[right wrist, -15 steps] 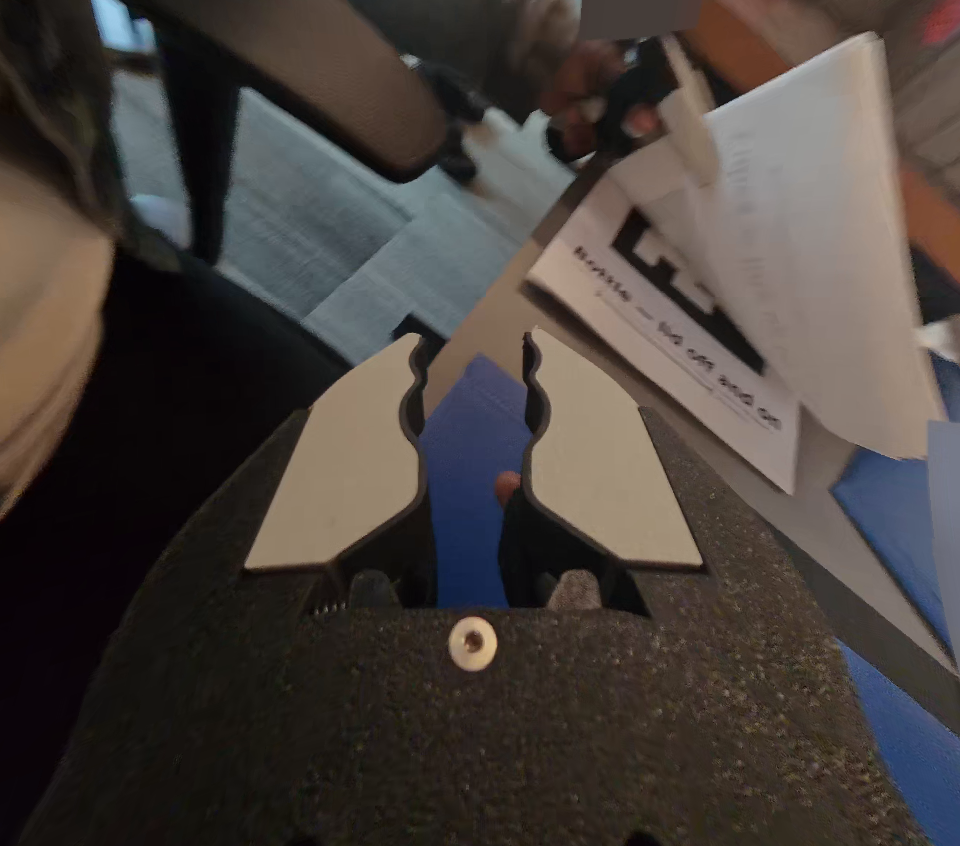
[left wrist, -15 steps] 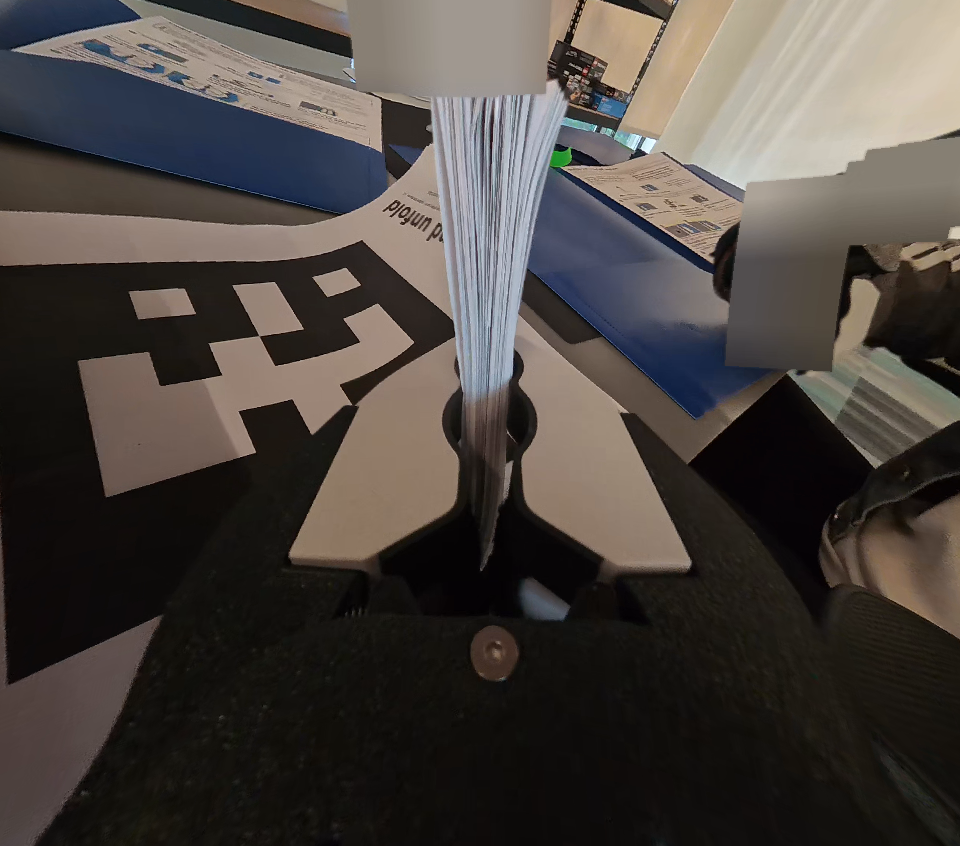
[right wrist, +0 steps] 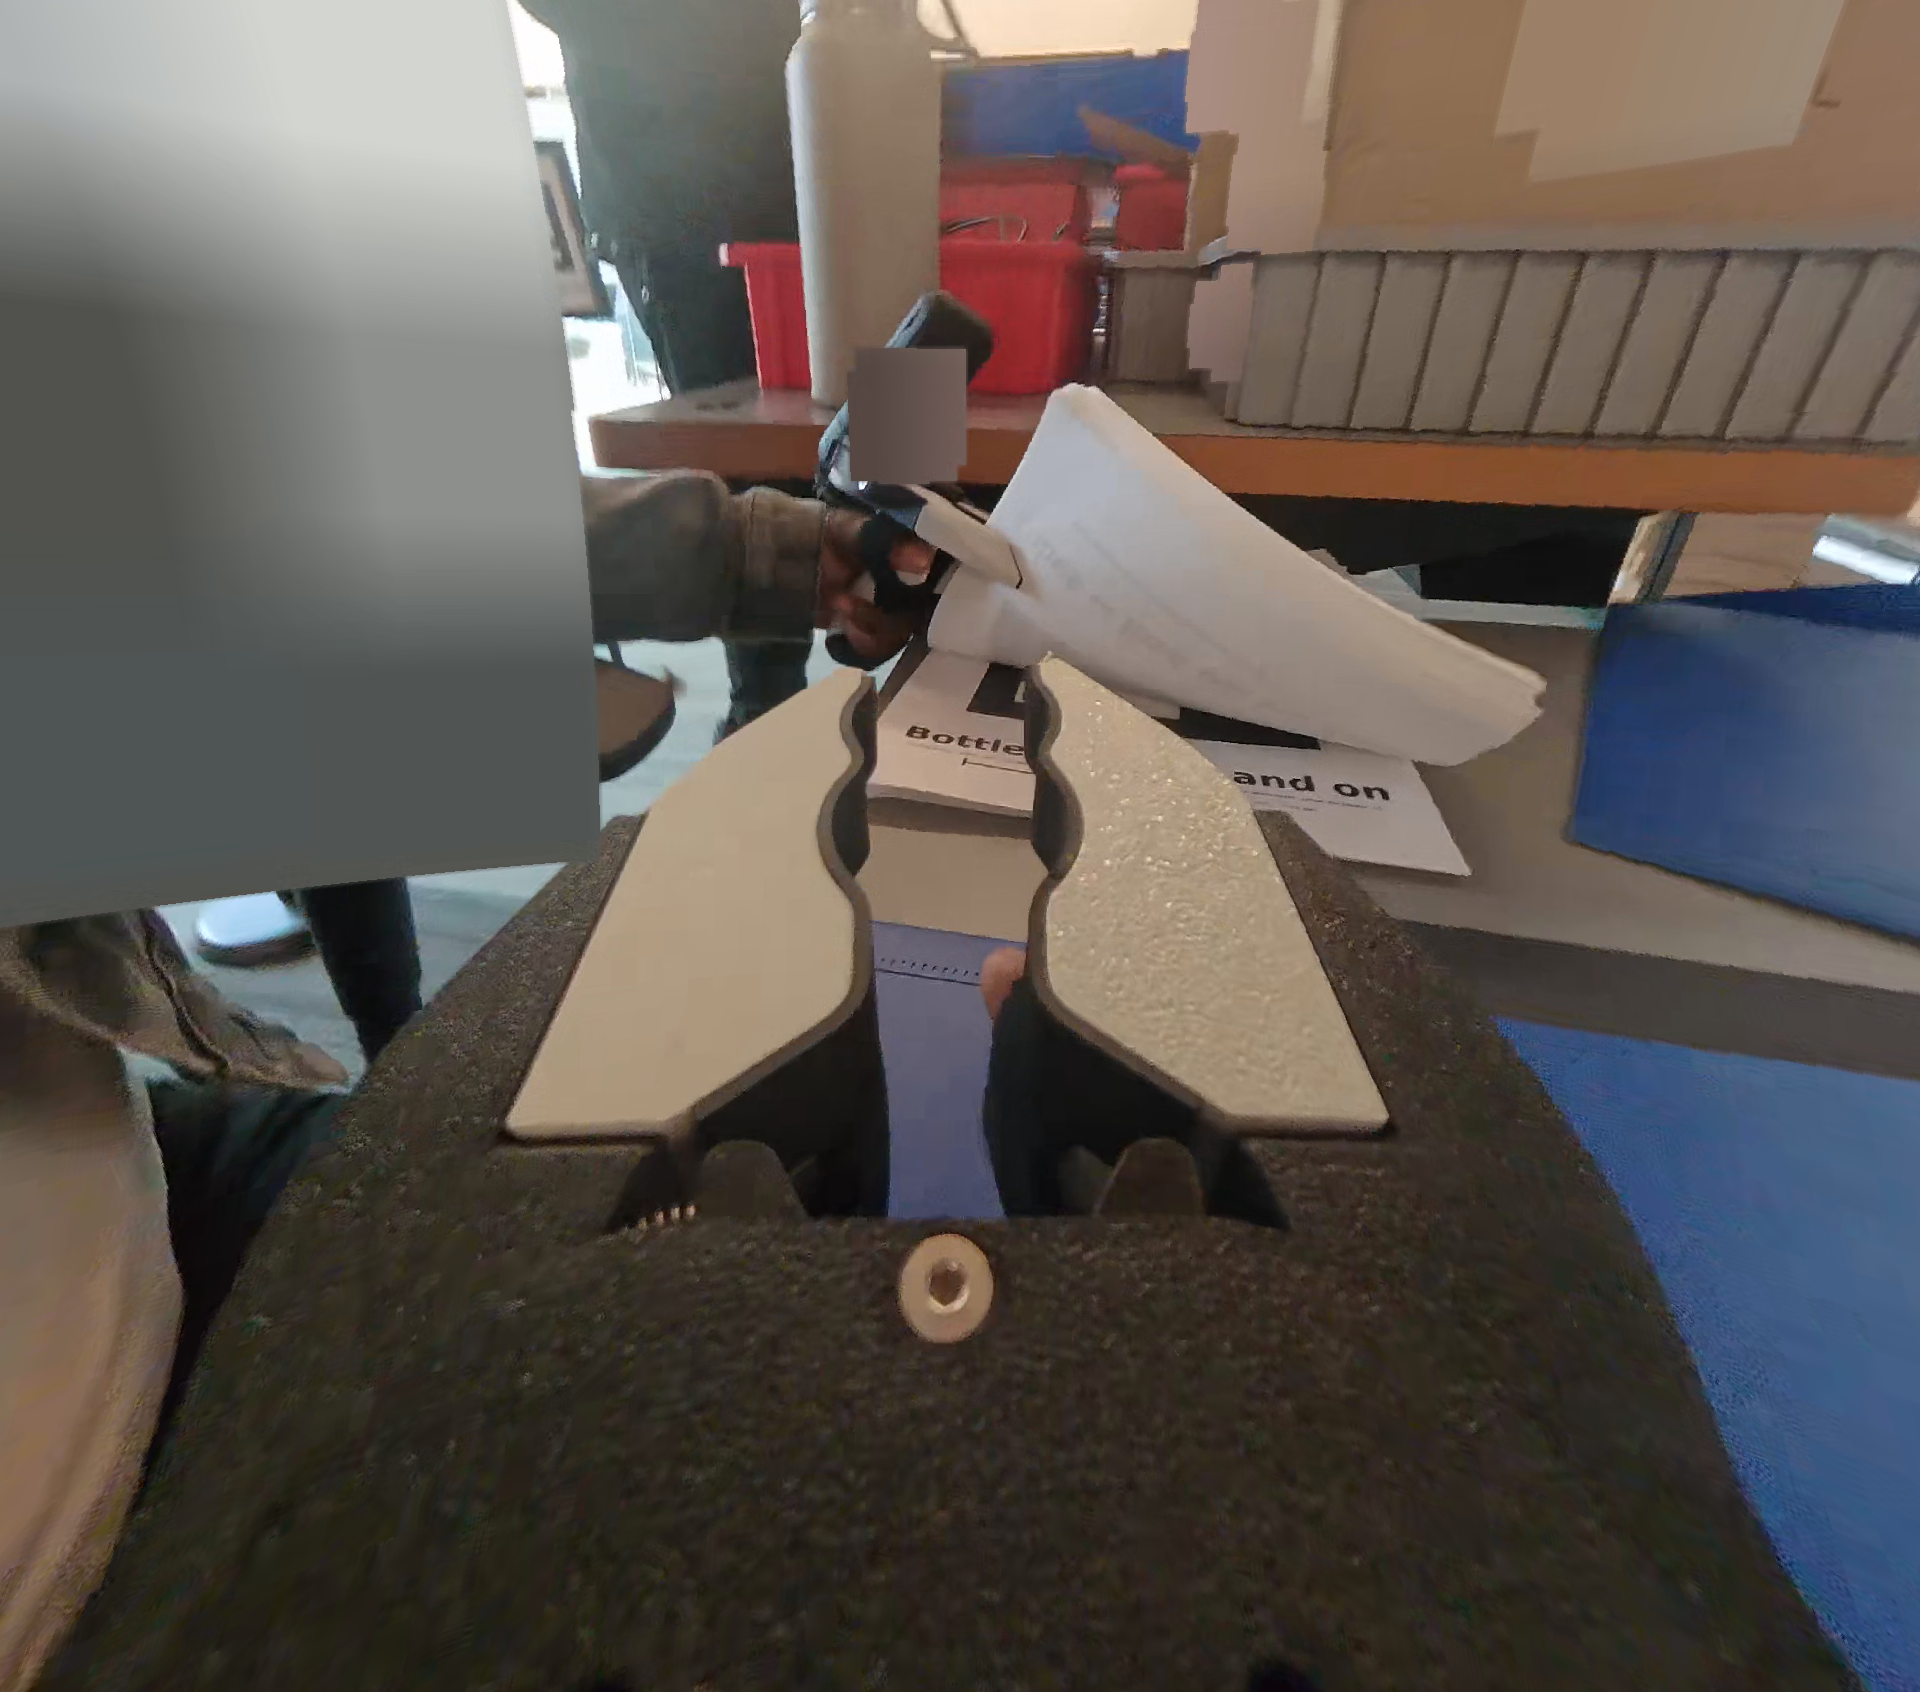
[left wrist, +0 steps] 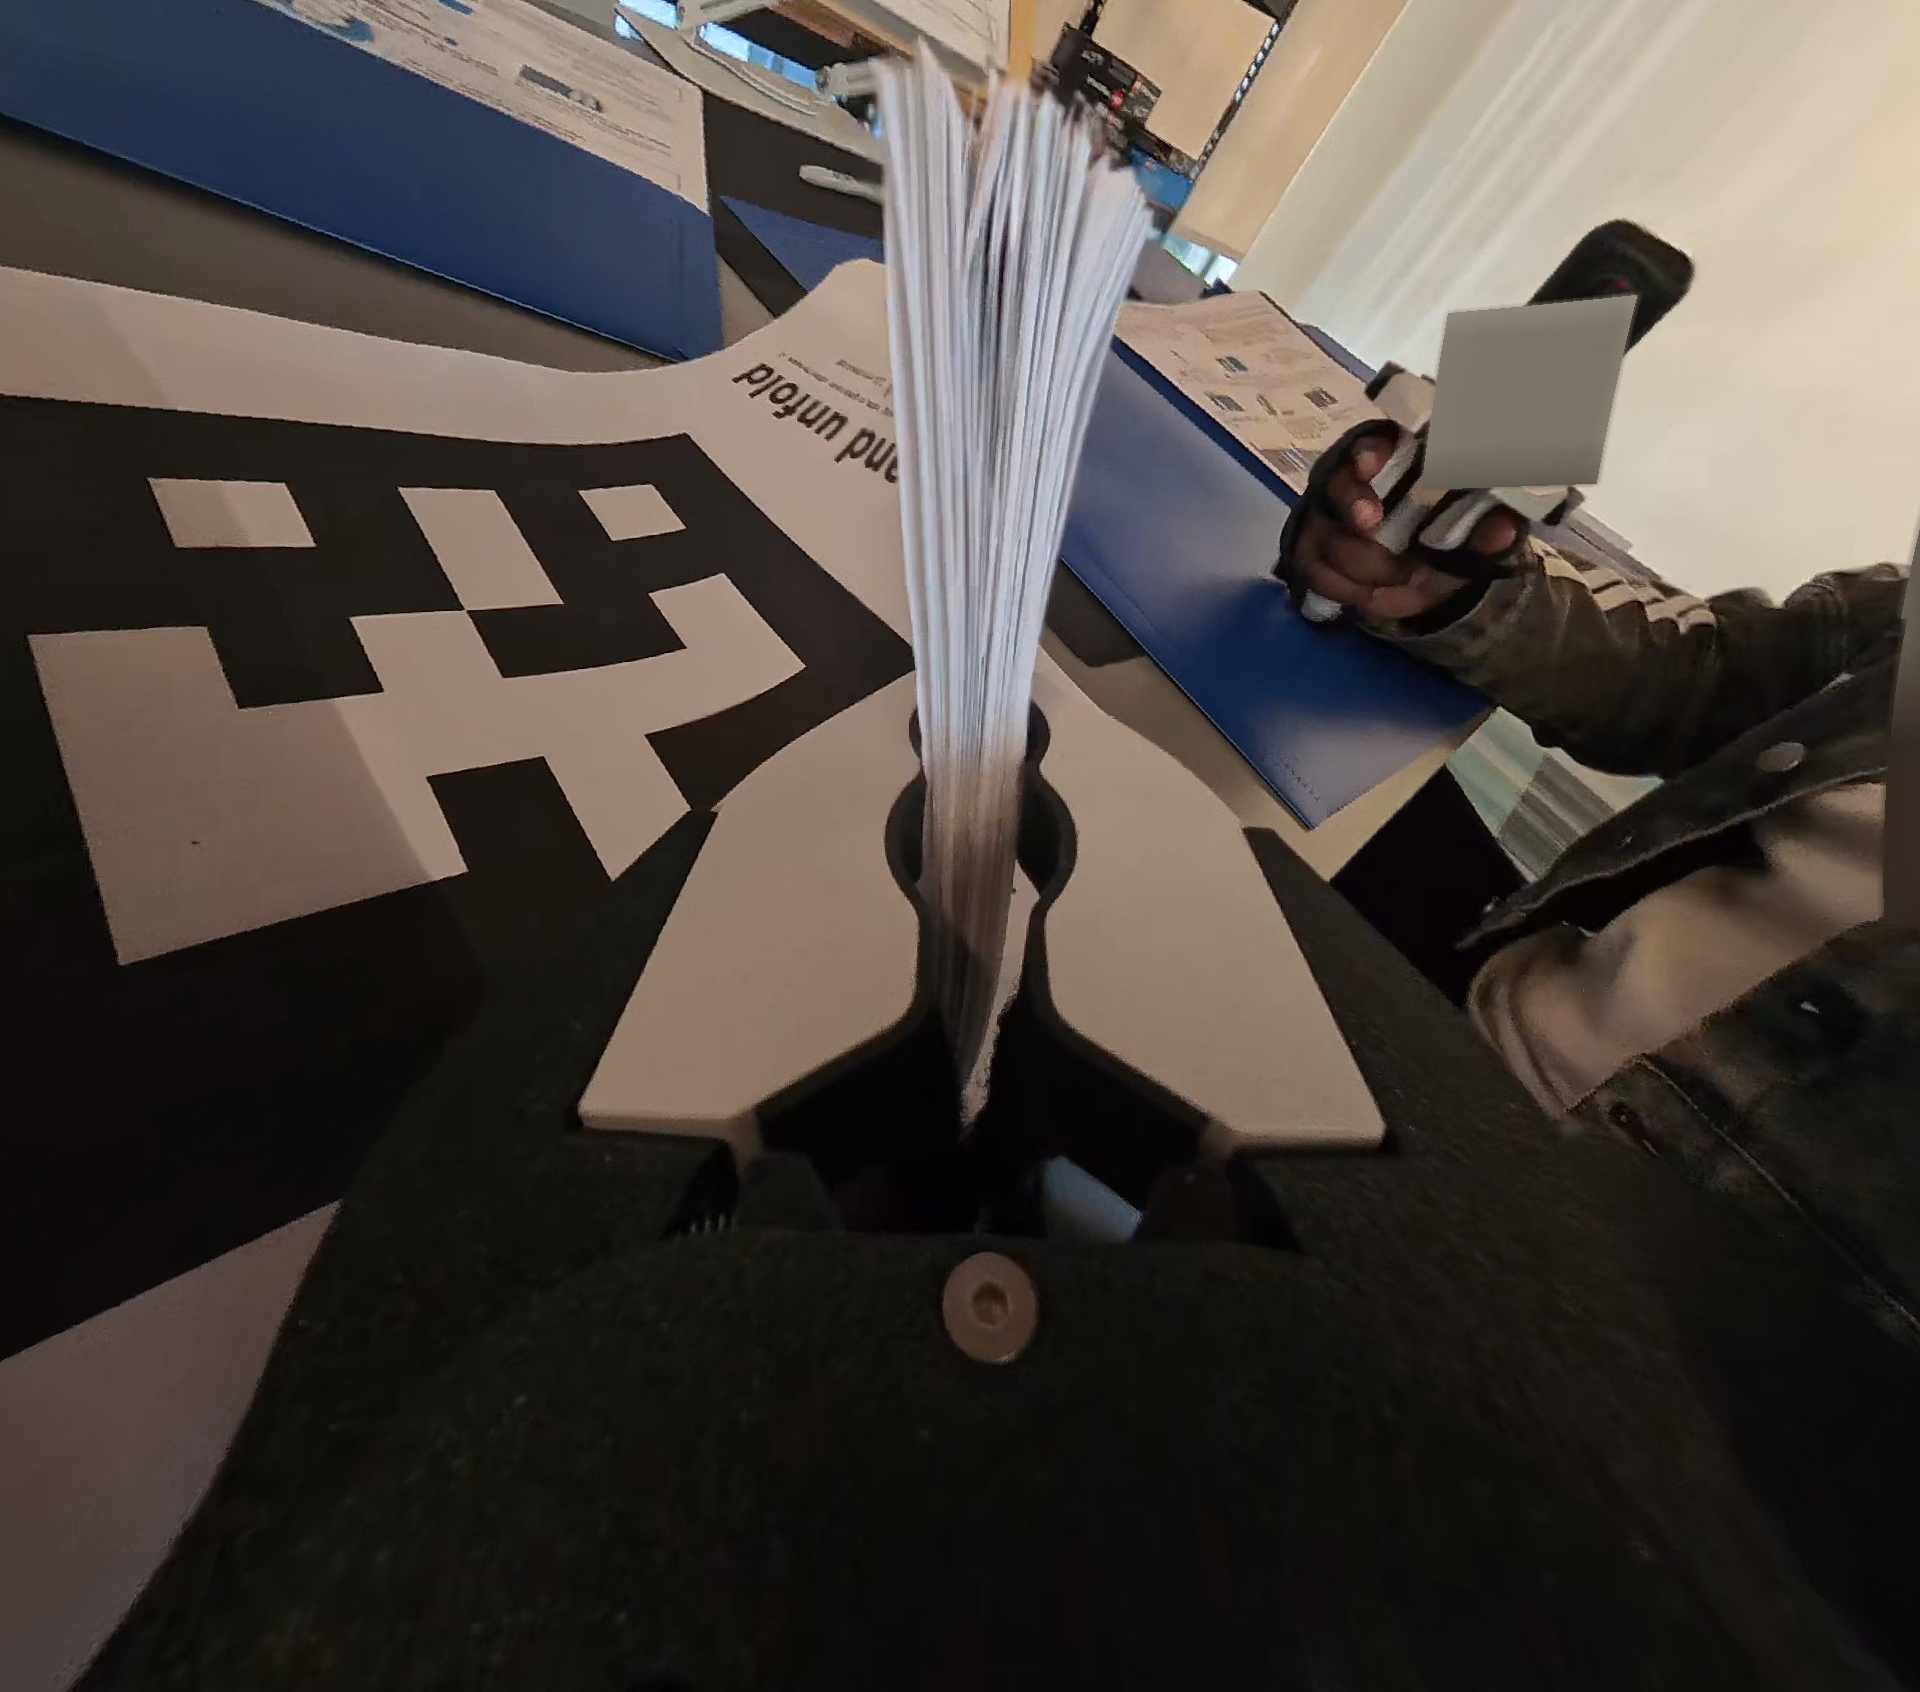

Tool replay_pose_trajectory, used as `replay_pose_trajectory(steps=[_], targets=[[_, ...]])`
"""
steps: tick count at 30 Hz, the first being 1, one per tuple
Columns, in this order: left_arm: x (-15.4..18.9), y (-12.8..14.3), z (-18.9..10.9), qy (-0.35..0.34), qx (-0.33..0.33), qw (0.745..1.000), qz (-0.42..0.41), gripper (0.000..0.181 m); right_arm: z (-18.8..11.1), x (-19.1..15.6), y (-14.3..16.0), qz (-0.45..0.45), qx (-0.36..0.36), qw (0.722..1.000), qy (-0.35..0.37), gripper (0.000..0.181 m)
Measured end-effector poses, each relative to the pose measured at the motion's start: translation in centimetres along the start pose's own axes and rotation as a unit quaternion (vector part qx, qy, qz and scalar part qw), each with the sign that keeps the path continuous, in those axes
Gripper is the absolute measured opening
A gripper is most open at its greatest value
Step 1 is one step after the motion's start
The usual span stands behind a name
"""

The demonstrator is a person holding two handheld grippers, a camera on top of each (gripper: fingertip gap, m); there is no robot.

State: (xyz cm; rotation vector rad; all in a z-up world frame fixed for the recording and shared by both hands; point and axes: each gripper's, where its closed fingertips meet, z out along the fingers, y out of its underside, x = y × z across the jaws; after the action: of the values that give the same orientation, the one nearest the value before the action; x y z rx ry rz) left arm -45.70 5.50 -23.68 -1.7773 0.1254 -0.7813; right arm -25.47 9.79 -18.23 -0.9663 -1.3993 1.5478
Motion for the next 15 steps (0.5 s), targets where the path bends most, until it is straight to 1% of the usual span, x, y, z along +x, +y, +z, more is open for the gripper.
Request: replay_pose_trajectory(steps=[1, 3, 5, 6, 8, 9, 10, 12, 13, 15], targets=[[-0.1, -0.2, -0.1, -0.005, 0.012, 1.000, 0.002, 0.013, -0.2, 0.2, 0.0, 0.021, 0.002, 1.000, -0.005, 0.028], [-0.1, -0.5, -0.3, -0.012, 0.022, 1.000, 0.003, 0.012, -0.4, 0.3, -0.2, 0.052, 0.009, 0.998, -0.016, 0.033], [0.0, -0.8, -0.5, -0.025, 0.002, 1.000, 0.018, 0.012, -0.4, 0.3, 0.0, 0.069, 0.001, 0.997, -0.025, 0.041], [0.1, -0.9, -0.5, -0.030, -0.007, 0.999, 0.027, 0.012, -0.1, 0.1, 0.6, 0.076, -0.023, 0.996, -0.029, 0.045], [0.2, -0.6, -0.4, -0.030, -0.019, 0.999, 0.035, 0.012, 1.0, -1.3, 2.1, 0.069, -0.113, 0.989, -0.063, 0.054], [0.3, -0.4, -0.3, -0.025, -0.028, 0.999, 0.036, 0.012, 1.8, -2.3, 2.5, 0.044, -0.159, 0.982, -0.088, 0.053], [0.3, -0.4, -0.3, -0.022, -0.031, 0.999, 0.033, 0.012, 2.7, -3.1, 2.9, -0.001, -0.207, 0.972, -0.108, 0.046], [0.2, -0.8, -0.3, -0.017, -0.020, 0.999, 0.032, 0.012, 4.6, -3.9, 3.9, -0.113, -0.298, 0.936, -0.148, 0.041], [-0.1, -1.2, -0.4, -0.022, -0.009, 0.999, 0.028, 0.012, 5.7, -4.0, 4.3, -0.155, -0.326, 0.917, -0.170, 0.038], [-0.1, -2.3, -0.4, -0.023, 0.001, 0.999, 0.032, 0.012, 7.8, -4.1, 4.9, -0.199, -0.355, 0.887, -0.218, 0.034]])
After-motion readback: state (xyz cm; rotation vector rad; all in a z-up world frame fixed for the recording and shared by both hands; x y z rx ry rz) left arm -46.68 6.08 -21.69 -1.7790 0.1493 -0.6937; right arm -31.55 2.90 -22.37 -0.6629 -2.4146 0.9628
